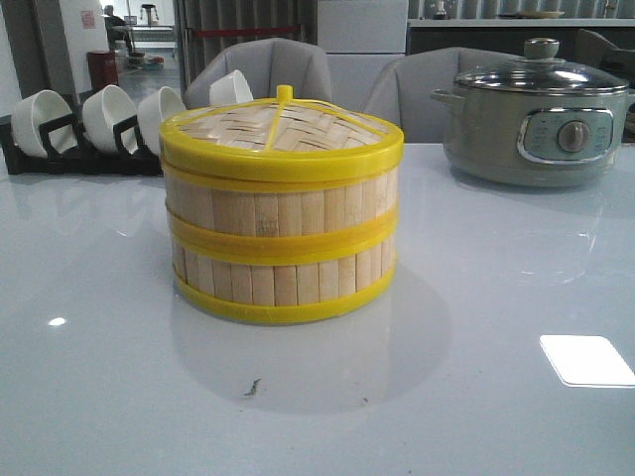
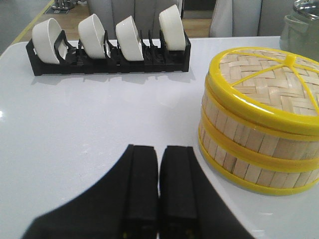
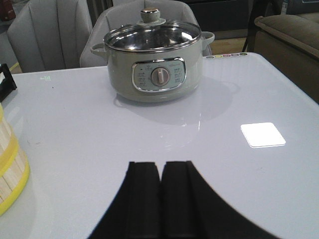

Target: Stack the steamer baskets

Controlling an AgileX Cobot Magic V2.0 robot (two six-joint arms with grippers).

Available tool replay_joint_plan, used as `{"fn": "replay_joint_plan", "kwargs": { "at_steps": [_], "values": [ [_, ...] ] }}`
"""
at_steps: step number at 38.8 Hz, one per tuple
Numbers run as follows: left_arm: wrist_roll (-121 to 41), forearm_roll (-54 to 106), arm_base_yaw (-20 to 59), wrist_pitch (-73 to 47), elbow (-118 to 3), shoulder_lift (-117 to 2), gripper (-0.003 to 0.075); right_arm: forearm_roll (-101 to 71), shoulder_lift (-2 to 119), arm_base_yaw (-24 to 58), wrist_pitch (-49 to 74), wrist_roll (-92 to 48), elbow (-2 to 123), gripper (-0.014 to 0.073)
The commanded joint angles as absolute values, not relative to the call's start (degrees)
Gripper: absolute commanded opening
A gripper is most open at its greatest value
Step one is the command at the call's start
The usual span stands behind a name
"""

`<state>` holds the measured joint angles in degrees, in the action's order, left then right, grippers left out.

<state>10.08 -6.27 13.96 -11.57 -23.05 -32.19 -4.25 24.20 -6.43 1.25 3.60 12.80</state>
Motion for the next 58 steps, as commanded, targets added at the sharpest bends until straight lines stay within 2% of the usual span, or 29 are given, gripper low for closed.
{"fn": "replay_joint_plan", "kwargs": {
  "at_steps": [1,9,17,25,36,46,58],
  "values": [
    [10.5,-6.2,13.8,-6.4,-24.6,-32.2,0.0086,-3.6,24.4,-6.8,-3.4,2.8,14.5,0.0052],
    [10.5,-13.2,13.7,-5.1,-24.6,-32.2,0.0086,-3.6,24.4,-6.8,-3.4,2.8,14.5,0.0052],
    [10.5,-14.0,13.7,-4.7,-24.5,-31.5,0.0087,-3.6,24.4,-6.8,-3.4,2.8,14.5,0.0052],
    [10.5,-12.6,11.8,-4.1,-23.9,-25.9,0.0087,-3.6,24.4,-6.8,-3.4,2.8,14.5,0.0052],
    [10.5,-8.8,4.6,0.0,-13.8,-12.5,0.0087,-3.6,24.4,-6.8,-3.4,2.8,14.5,0.0052],
    [10.5,-6.2,1.8,12.8,-1.5,-6.1,0.0087,-3.6,24.4,-6.8,-3.4,2.8,14.5,0.0052],
    [10.3,-6.2,0.6,5.3,0.4,-0.6,0.0087,-3.6,24.4,-6.8,-3.4,2.8,14.5,0.0052]
  ]
}}
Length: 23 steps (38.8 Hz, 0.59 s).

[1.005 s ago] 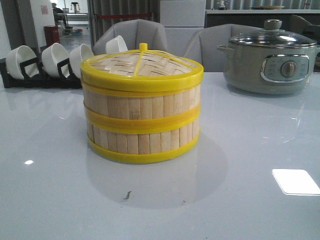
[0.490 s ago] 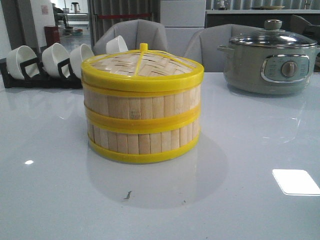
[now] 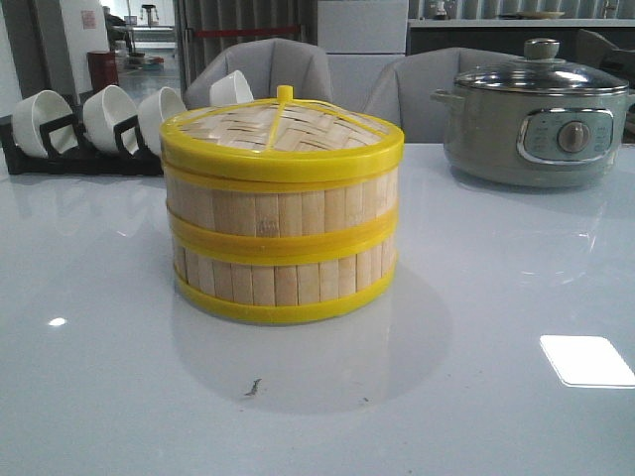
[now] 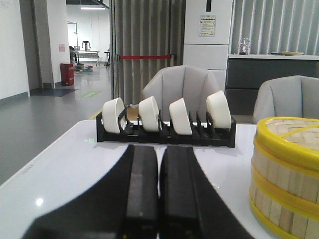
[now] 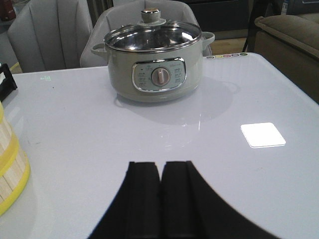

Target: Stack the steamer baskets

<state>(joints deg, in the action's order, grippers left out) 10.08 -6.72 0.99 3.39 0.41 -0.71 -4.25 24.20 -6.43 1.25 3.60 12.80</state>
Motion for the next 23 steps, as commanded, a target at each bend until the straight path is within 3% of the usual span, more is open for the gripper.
{"fn": "replay_joint_plan", "kwargs": {
  "at_steps": [1,23],
  "values": [
    [10.3,-6.2,0.5,4.2,0.4,-0.2,0.0087,-3.6,24.4,-6.8,-3.4,2.8,14.5,0.0052],
    [10.1,-8.7,0.5,-1.4,0.4,1.1,0.0087,-3.6,24.4,-6.8,-3.4,2.8,14.5,0.0052]
  ]
}}
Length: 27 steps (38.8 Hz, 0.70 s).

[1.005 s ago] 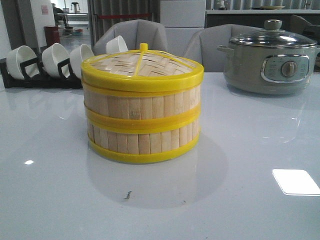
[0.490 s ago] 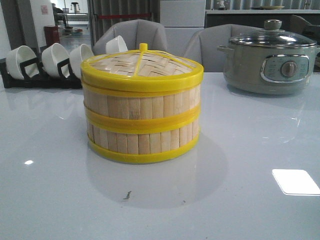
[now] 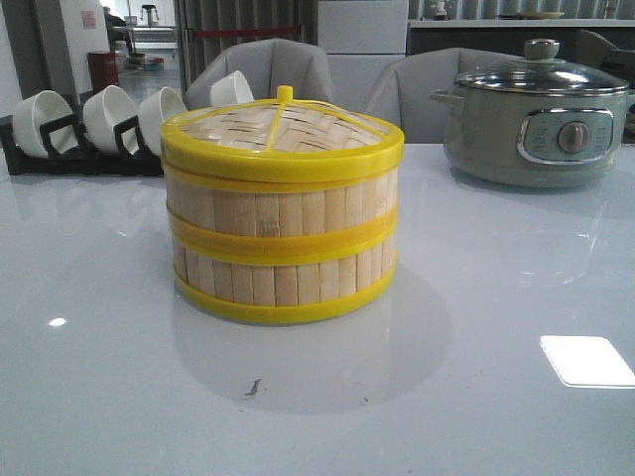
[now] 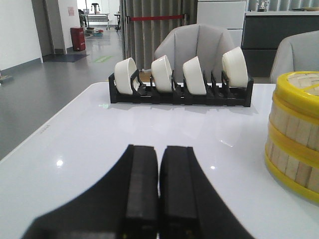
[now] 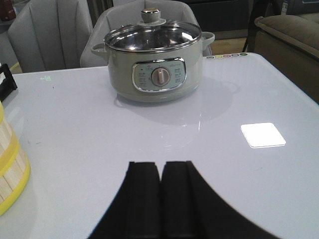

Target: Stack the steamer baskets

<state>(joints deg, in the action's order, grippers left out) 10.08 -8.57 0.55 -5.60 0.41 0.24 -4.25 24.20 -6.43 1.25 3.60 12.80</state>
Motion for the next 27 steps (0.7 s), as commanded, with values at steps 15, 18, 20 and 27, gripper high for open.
{"fn": "replay_joint_plan", "kwargs": {
  "at_steps": [15,18,20,27],
  "values": [
    [10.1,-8.4,0.5,-1.1,0.4,1.0,0.0087,-3.6,24.4,-6.8,-3.4,2.8,14.5,0.0052],
    [10.1,-8.4,0.5,-1.1,0.4,1.0,0.0087,-3.6,24.4,-6.8,-3.4,2.8,14.5,0.0052],
    [10.1,-8.4,0.5,-0.9,0.4,1.0,0.0087,-3.6,24.4,-6.8,-3.4,2.8,14.5,0.0052],
    [8.0,-4.9,0.5,-0.4,0.4,1.0,0.0087,-3.6,24.4,-6.8,-3.4,2.8,14.5,0.0052]
  ]
}}
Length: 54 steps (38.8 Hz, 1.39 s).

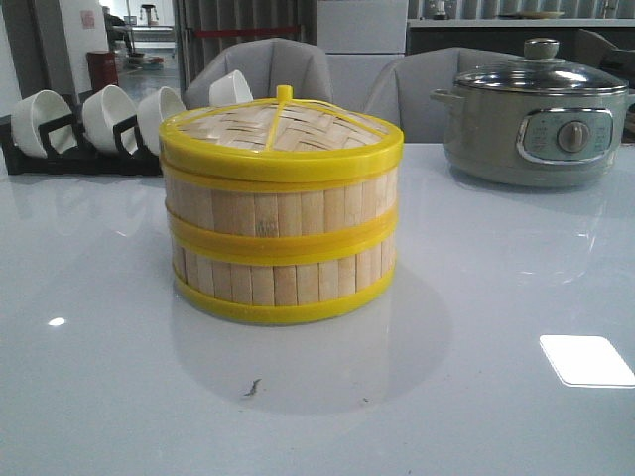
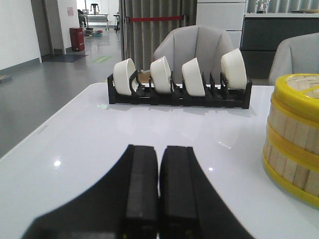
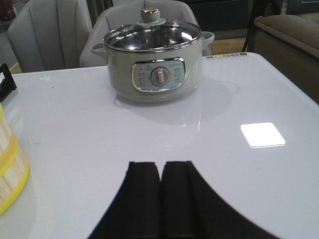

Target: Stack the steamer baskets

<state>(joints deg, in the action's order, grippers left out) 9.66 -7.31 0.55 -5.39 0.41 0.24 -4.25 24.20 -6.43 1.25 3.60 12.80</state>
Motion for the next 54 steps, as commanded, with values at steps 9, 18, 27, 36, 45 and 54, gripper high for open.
{"fn": "replay_joint_plan", "kwargs": {
  "at_steps": [9,18,27,36,45,54],
  "values": [
    [3.2,-2.1,0.5,-0.4,0.4,1.0,0.0087,-3.6,24.4,-6.8,-3.4,2.8,14.5,0.0052],
    [2.1,-2.2,0.5,-0.4,0.4,1.0,0.0086,-3.6,24.4,-6.8,-3.4,2.8,14.5,0.0052],
    [2.1,-2.2,0.5,-0.4,0.4,1.0,0.0086,-3.6,24.4,-6.8,-3.4,2.8,14.5,0.0052],
    [2.1,-2.2,0.5,-0.4,0.4,1.0,0.0086,-3.6,24.4,-6.8,-3.4,2.8,14.5,0.0052],
    [2.1,-2.2,0.5,-0.4,0.4,1.0,0.0086,-3.6,24.4,-6.8,-3.4,2.8,14.5,0.0052],
    [2.1,-2.2,0.5,-0.4,0.4,1.0,0.0086,-3.2,24.4,-6.8,-3.4,2.7,14.5,0.0052]
  ]
}}
